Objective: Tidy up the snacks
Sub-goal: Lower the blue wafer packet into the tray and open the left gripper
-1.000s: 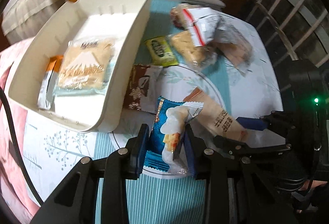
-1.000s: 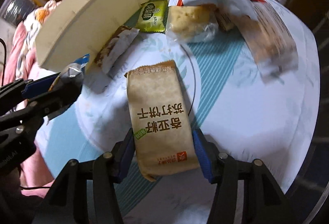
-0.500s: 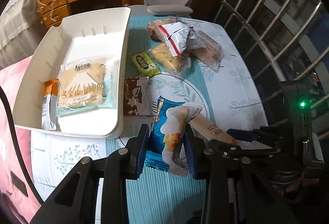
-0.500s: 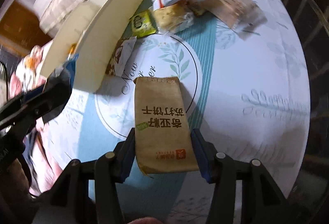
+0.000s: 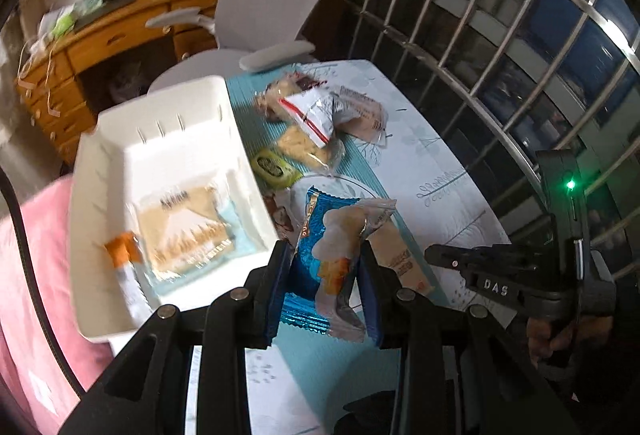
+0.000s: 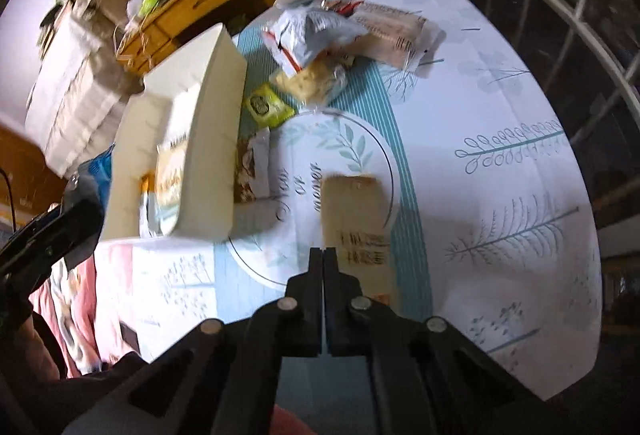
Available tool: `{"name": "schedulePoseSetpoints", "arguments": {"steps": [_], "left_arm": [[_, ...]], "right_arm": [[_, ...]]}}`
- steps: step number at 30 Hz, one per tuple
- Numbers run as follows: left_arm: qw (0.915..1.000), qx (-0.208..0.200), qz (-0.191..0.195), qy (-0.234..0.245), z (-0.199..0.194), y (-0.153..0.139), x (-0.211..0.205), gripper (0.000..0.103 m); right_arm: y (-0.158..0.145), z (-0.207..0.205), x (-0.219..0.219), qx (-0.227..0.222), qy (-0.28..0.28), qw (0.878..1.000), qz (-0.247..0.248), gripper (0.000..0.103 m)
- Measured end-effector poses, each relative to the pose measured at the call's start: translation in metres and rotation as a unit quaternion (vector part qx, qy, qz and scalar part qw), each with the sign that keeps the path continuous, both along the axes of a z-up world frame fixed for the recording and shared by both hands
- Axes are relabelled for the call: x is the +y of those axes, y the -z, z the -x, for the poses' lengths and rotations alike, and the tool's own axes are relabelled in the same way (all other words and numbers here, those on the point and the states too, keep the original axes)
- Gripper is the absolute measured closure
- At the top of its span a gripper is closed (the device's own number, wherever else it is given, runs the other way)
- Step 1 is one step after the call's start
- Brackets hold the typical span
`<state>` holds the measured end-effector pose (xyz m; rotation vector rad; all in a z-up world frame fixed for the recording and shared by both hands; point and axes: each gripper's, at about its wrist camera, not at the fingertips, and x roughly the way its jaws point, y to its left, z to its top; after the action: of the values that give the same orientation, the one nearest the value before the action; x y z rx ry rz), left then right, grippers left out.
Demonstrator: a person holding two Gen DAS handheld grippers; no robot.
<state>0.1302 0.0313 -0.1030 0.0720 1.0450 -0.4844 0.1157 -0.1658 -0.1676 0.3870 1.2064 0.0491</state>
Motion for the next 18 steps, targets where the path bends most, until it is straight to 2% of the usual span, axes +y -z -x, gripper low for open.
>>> {"name": "schedulePoseSetpoints", "arguments": {"steps": [5, 9, 18], "left_arm": [[0.9995, -0.019, -0.009, 0.022, -0.005, -0.014, 0.025, 0.072], [0.9989, -0.03, -0.024, 0.028, -0.01, -0.018, 0.047, 0.071], [0.9982, -0.046, -0.039, -0.002, -0.039, -0.019, 0.1, 0.071]], "right_arm": [[-0.015, 0.005, 0.017, -0.03, 0.032, 0.999, 0.008, 0.103], [-0.019, 0.007, 0.027, -0.038, 0.052, 0.998, 0.02, 0.103], [-0.012, 0.014, 0.038, -0.025, 0.09, 0.994, 0.06, 0.103]]}}
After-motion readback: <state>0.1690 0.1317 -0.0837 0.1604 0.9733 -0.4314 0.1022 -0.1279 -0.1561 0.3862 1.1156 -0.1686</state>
